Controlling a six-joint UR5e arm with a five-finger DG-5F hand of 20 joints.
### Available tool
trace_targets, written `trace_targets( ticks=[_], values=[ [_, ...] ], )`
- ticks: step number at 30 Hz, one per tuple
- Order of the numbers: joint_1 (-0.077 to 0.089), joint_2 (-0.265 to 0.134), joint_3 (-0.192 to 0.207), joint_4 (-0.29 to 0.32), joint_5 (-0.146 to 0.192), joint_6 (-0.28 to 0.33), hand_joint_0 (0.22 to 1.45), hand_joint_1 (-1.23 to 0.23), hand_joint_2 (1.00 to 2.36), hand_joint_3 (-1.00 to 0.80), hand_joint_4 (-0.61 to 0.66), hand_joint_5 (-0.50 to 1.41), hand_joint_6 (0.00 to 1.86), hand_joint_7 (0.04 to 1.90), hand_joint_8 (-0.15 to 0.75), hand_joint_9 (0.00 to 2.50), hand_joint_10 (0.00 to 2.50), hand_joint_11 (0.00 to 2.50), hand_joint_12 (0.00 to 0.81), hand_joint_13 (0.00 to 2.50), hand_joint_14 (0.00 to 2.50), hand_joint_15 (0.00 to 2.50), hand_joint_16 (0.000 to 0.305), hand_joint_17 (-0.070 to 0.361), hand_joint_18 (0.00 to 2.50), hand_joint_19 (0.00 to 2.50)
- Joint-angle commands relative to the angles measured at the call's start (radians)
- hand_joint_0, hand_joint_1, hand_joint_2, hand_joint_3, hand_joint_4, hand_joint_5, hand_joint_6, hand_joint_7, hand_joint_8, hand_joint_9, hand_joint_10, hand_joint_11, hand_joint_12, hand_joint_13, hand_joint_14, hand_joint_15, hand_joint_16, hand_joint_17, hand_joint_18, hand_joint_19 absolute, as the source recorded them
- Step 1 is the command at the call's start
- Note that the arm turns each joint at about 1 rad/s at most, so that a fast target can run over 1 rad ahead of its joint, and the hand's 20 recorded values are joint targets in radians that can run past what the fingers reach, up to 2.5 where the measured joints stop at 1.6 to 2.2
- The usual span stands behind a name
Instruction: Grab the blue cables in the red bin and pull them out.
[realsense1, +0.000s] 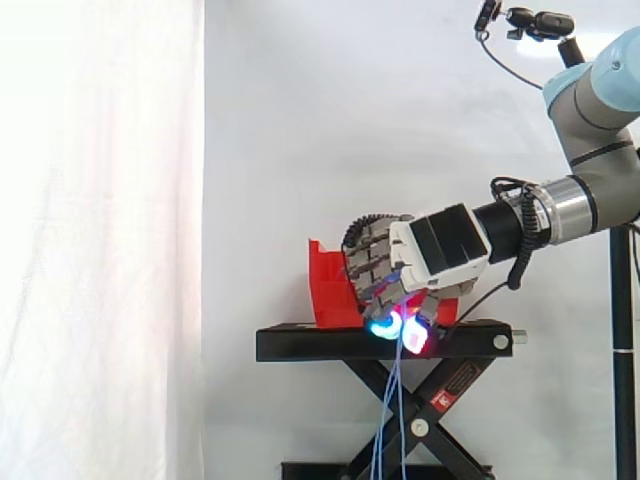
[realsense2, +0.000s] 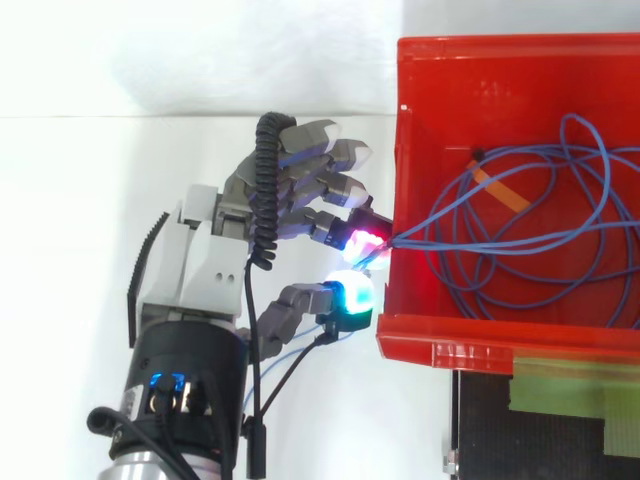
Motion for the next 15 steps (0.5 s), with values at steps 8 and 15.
trace_targets(
  ticks=[8,15],
  values=[
    [0.006,0.000,0.000,-0.015,0.002,0.000,0.83,-0.86,1.00,-1.00,0.08,0.73,0.86,0.58,0.273,0.89,0.02,0.94,0.367,0.77,0.02,0.55,0.050,0.113,0.55,0.48],
    [0.015,0.000,0.000,-0.021,0.004,0.000,0.89,-0.83,1.00,-1.00,0.06,0.70,1.01,0.55,0.267,0.90,0.02,0.93,0.359,0.77,0.02,0.55,0.049,0.110,0.56,0.48]
  ],
)
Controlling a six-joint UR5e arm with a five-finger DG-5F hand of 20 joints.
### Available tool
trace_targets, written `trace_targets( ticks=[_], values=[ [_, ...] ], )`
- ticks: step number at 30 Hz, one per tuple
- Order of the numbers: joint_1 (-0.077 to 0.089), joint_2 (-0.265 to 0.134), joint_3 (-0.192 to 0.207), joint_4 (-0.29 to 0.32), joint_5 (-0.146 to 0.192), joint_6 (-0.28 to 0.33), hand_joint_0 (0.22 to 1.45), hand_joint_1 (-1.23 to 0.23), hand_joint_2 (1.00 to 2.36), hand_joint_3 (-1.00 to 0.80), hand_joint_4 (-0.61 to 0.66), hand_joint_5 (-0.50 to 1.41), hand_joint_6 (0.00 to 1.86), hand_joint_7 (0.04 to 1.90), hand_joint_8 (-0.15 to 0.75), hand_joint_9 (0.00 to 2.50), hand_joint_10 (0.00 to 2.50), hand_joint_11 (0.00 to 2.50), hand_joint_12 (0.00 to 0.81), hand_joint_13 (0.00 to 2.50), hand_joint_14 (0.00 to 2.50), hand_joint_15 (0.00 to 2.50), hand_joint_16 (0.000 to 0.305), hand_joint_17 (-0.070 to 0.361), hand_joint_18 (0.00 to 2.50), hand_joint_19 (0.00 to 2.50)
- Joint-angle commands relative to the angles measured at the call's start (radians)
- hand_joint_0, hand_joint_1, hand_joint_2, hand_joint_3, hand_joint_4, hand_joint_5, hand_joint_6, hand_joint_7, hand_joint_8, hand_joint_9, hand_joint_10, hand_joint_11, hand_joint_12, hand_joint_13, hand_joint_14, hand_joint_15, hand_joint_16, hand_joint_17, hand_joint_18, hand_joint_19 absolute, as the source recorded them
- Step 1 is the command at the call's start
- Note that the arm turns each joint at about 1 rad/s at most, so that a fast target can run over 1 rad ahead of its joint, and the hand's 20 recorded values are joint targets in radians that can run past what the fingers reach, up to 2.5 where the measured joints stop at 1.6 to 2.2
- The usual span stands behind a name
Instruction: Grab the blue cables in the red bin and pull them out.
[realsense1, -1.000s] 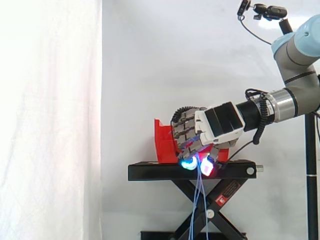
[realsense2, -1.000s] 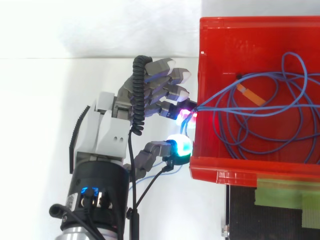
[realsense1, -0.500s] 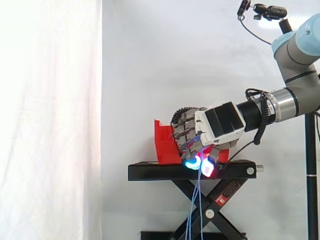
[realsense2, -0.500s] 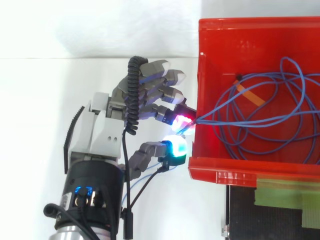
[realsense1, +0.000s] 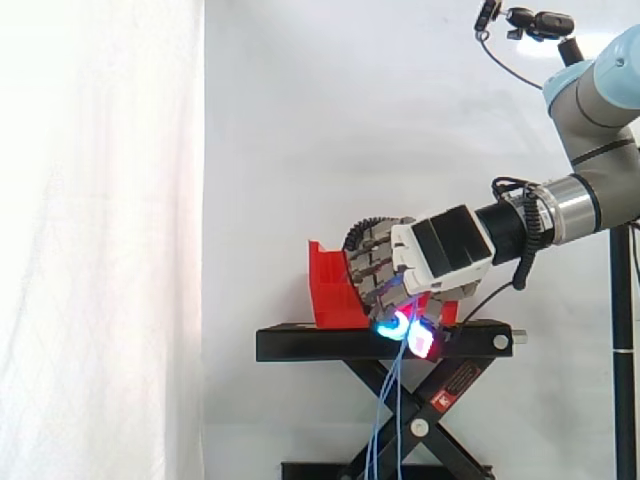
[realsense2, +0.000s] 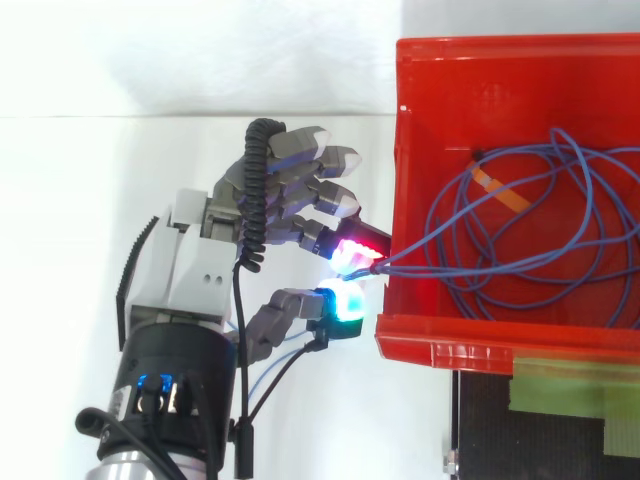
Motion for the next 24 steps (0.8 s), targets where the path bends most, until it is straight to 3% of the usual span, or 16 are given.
trace_targets(
  ticks=[1,10,14,21,24],
  values=[
    [0.010,0.000,0.000,-0.010,-0.002,0.001,0.89,-0.83,1.00,-1.00,0.06,0.70,1.02,0.56,0.271,0.90,0.03,0.94,0.359,0.78,0.02,0.55,0.049,0.110,0.56,0.48],
    [0.033,0.000,0.000,-0.010,-0.002,0.060,0.91,-0.83,1.00,-1.00,0.06,0.70,1.05,0.55,0.270,0.91,0.03,0.93,0.359,0.78,0.02,0.54,0.048,0.109,0.56,0.48],
    [0.059,0.000,0.000,-0.008,-0.002,0.202,0.91,-0.82,1.00,-1.00,0.06,0.70,1.05,0.54,0.268,0.91,0.03,0.93,0.357,0.79,0.02,0.55,0.048,0.109,0.56,0.48],
    [0.076,0.002,0.000,-0.008,-0.004,0.362,0.91,-0.82,1.00,-1.00,0.06,0.70,1.05,0.54,0.272,0.91,0.02,0.92,0.358,0.79,0.02,0.55,0.048,0.109,0.57,0.49],
    [0.091,0.000,0.000,-0.010,-0.002,0.506,0.91,-0.82,1.00,-1.00,0.06,0.70,1.05,0.54,0.271,0.91,0.02,0.92,0.358,0.79,0.02,0.55,0.048,0.109,0.57,0.49]
  ],
)
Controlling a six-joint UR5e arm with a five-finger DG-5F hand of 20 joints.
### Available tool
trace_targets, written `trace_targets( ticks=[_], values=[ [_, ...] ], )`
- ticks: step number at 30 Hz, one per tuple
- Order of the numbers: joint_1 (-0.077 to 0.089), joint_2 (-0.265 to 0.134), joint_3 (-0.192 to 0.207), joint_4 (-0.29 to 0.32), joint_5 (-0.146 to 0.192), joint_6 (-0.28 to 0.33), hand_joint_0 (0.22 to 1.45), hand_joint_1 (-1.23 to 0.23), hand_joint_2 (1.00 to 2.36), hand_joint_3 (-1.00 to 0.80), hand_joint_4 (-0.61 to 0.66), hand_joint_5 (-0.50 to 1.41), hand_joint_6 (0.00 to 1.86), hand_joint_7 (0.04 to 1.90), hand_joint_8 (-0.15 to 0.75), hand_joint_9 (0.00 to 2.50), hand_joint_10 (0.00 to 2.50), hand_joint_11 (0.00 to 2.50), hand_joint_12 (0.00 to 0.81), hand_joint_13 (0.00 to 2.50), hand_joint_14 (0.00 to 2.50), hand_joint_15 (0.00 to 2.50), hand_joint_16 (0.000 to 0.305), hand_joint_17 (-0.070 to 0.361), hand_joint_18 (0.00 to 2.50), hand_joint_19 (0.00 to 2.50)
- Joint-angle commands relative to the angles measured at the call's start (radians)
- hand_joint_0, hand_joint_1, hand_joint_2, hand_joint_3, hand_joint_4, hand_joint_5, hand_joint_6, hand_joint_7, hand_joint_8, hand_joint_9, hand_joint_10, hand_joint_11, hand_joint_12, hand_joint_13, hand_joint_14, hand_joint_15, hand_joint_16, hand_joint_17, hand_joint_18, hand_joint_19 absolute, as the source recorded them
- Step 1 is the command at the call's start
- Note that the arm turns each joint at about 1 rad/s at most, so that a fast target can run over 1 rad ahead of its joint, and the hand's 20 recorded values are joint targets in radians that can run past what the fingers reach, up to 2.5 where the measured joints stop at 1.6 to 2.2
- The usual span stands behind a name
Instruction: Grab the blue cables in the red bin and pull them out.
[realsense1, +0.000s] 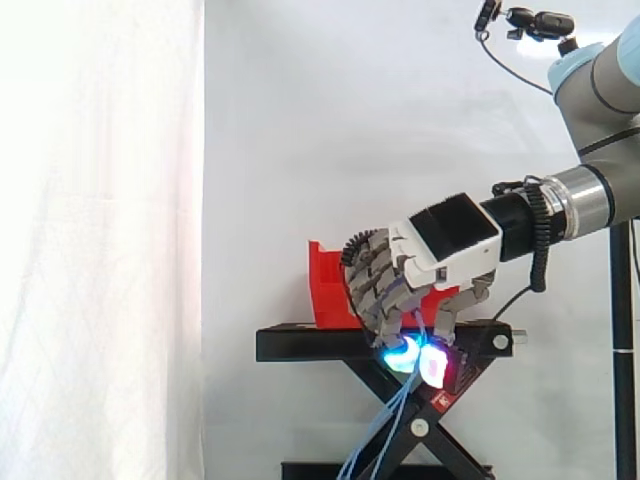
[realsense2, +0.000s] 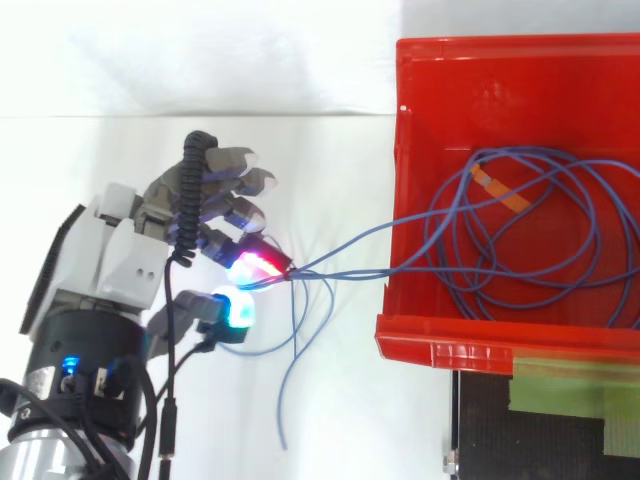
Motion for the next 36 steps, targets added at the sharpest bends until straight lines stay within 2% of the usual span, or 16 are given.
trace_targets(
  ticks=[1,2,6,7,9,10,11,12,14,15,17,21,23,26,27,36],
  values=[
    [0.014,0.000,0.000,0.000,0.002,0.175,0.91,-0.83,1.00,-1.00,0.06,0.70,1.05,0.55,0.269,0.91,0.02,0.92,0.359,0.79,0.02,0.55,0.048,0.109,0.57,0.49],
    [0.021,0.000,0.000,0.000,0.002,0.237,0.91,-0.83,1.00,-1.00,0.06,0.70,1.05,0.54,0.270,0.91,0.03,0.93,0.360,0.79,0.02,0.55,0.048,0.109,0.57,0.49],
    [0.034,0.000,0.000,0.000,0.005,0.364,0.91,-0.83,1.00,-1.00,0.05,0.70,1.05,0.54,0.269,0.91,0.02,0.92,0.359,0.79,0.02,0.55,0.048,0.108,0.57,0.49],
    [0.044,0.001,0.000,-0.001,0.014,0.523,0.91,-0.83,1.00,-1.00,0.06,0.70,1.05,0.54,0.270,0.91,0.02,0.92,0.358,0.79,0.02,0.55,0.048,0.109,0.57,0.49],
    [0.049,0.001,0.000,-0.004,0.020,0.589,0.91,-0.83,1.00,-1.00,0.05,0.70,1.05,0.54,0.271,0.91,0.03,0.92,0.358,0.79,0.02,0.55,0.048,0.109,0.57,0.49],
    [0.057,0.013,0.000,-0.026,0.029,0.695,0.91,-0.83,1.00,-1.00,0.05,0.70,1.05,0.53,0.269,0.91,0.02,0.93,0.358,0.79,0.02,0.55,0.048,0.109,0.57,0.49],
    [0.061,0.013,0.000,-0.043,0.032,0.750,0.91,-0.83,1.00,-1.00,0.05,0.70,1.04,0.54,0.269,0.91,0.02,0.92,0.358,0.79,0.02,0.55,0.048,0.109,0.57,0.50],
    [0.061,0.013,0.000,-0.043,0.032,0.750,0.91,-0.83,1.00,-1.00,0.05,0.70,1.04,0.54,0.271,0.91,0.02,0.92,0.358,0.79,0.02,0.55,0.048,0.109,0.57,0.49],
    [0.069,0.021,0.000,-0.075,0.034,0.836,0.90,-0.83,1.00,-1.00,0.05,0.70,1.04,0.54,0.270,0.91,0.02,0.91,0.359,0.79,0.02,0.56,0.048,0.109,0.57,0.49],
    [0.072,0.021,0.000,-0.101,0.034,0.919,0.90,-0.83,1.00,-1.00,0.05,0.70,1.04,0.54,0.271,0.91,0.02,0.91,0.359,0.79,0.02,0.55,0.048,0.109,0.57,0.49],
    [0.074,0.021,0.000,-0.110,0.034,0.951,0.90,-0.84,1.00,-1.00,0.05,0.70,1.03,0.54,0.268,0.91,0.02,0.92,0.358,0.79,0.02,0.55,0.048,0.108,0.57,0.50],
    [0.081,0.021,0.000,-0.197,0.029,1.257,0.90,-0.84,1.00,-1.00,0.05,0.70,1.03,0.53,0.270,0.90,0.02,0.92,0.356,0.79,0.02,0.55,0.048,0.108,0.57,0.50],
    [0.087,0.021,0.000,-0.231,0.025,1.462,0.90,-0.84,1.00,-1.00,0.05,0.71,1.02,0.54,0.269,0.91,0.02,0.92,0.357,0.79,0.02,0.55,0.048,0.108,0.57,0.50],
    [0.092,0.021,0.000,-0.256,0.016,1.619,0.90,-0.84,1.00,-1.00,0.05,0.71,1.02,0.55,0.266,0.91,0.02,0.91,0.358,0.79,0.02,0.56,0.048,0.108,0.57,0.50],
    [0.095,0.021,0.000,-0.262,0.014,1.705,0.90,-0.84,1.00,-1.00,0.05,0.71,1.02,0.54,0.270,0.91,0.02,0.92,0.358,0.79,0.02,0.56,0.048,0.108,0.57,0.50],
    [0.112,0.021,0.000,-0.274,0.016,2.140,0.90,-0.84,1.00,-1.00,0.04,0.71,1.01,0.54,0.269,0.92,0.02,0.91,0.358,0.80,0.02,0.56,0.048,0.108,0.58,0.50]
  ],
)
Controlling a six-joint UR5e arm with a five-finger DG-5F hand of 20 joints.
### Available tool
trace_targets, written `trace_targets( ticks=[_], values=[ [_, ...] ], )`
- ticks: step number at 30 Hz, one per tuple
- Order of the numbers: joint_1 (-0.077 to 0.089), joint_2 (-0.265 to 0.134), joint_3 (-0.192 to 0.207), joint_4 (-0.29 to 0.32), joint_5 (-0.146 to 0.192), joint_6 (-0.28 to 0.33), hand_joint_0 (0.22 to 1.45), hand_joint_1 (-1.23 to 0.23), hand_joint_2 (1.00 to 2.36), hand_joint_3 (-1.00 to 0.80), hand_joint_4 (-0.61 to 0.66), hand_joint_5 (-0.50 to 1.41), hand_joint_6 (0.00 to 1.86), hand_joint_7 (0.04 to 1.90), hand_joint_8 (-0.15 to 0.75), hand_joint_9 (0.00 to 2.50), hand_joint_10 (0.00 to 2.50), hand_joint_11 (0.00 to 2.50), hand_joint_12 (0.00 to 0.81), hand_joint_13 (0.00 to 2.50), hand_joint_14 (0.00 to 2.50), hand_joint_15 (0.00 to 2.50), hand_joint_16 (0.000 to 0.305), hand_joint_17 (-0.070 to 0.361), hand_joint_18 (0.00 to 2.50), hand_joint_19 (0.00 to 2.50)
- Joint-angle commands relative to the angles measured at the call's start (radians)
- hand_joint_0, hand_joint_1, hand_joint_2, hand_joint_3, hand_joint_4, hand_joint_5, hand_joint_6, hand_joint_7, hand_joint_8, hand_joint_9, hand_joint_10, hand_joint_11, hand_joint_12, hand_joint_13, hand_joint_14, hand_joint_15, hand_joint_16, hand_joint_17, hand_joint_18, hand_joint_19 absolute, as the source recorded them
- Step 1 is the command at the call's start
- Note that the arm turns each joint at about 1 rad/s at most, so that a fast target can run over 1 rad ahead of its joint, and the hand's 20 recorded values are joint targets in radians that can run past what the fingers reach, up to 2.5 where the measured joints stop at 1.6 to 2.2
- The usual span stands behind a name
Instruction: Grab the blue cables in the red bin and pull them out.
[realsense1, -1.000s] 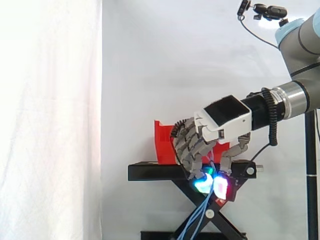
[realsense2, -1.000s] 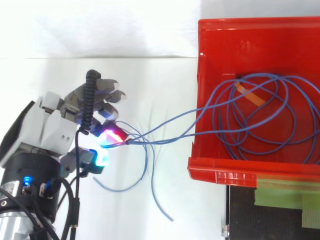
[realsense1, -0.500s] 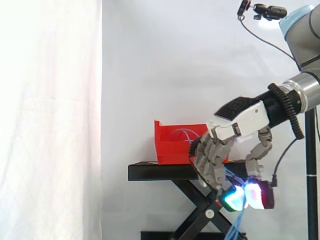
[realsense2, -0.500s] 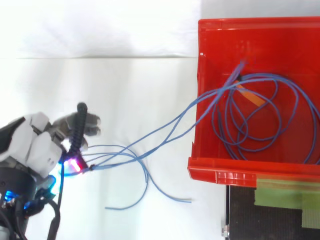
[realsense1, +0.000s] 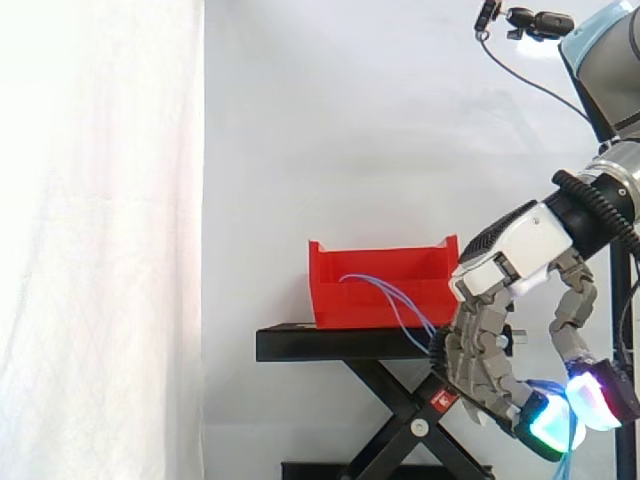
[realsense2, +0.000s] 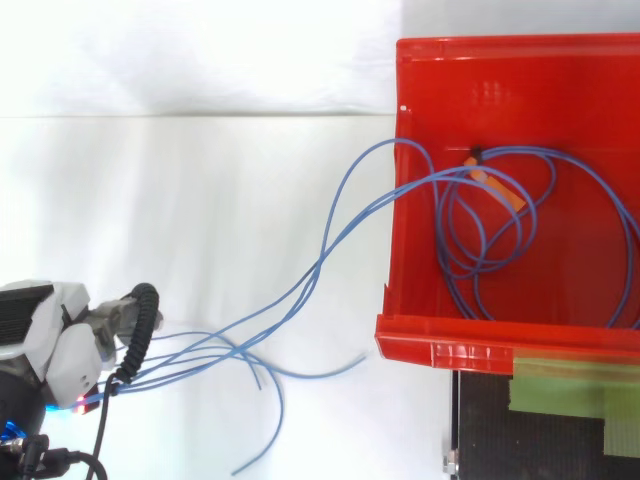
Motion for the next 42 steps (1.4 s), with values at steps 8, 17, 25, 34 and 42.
trace_targets(
  ticks=[8,17,25,34,42],
  values=[
    [0.015,0.000,0.000,0.018,0.139,1.432,0.90,-0.84,1.00,-1.00,0.04,0.71,1.00,0.55,0.264,0.93,0.02,0.92,0.358,0.81,0.02,0.56,0.048,0.108,0.58,0.50],
    [0.030,0.000,0.002,0.236,0.453,1.576,0.90,-0.85,1.00,-1.00,0.05,0.71,1.00,0.55,0.267,0.94,0.02,0.91,0.355,0.81,0.02,0.56,0.048,0.108,0.59,0.50],
    [0.041,0.000,0.000,0.271,0.487,1.668,0.90,-0.85,1.00,-1.00,0.04,0.71,0.99,0.56,0.267,0.95,0.03,0.90,0.356,0.82,0.02,0.56,0.048,0.107,0.59,0.51],
    [0.060,0.000,0.000,0.222,0.538,1.851,0.90,-0.86,1.00,-1.00,0.04,0.71,0.98,0.56,0.267,0.99,0.03,0.92,0.353,0.84,0.02,0.56,0.048,0.107,0.60,0.50],
    [0.075,0.000,0.000,0.162,0.541,1.944,0.90,-0.86,1.00,-1.00,0.02,0.70,0.99,0.56,0.265,1.00,0.03,0.92,0.354,0.86,0.02,0.57,0.047,0.107,0.61,0.51]
  ],
)
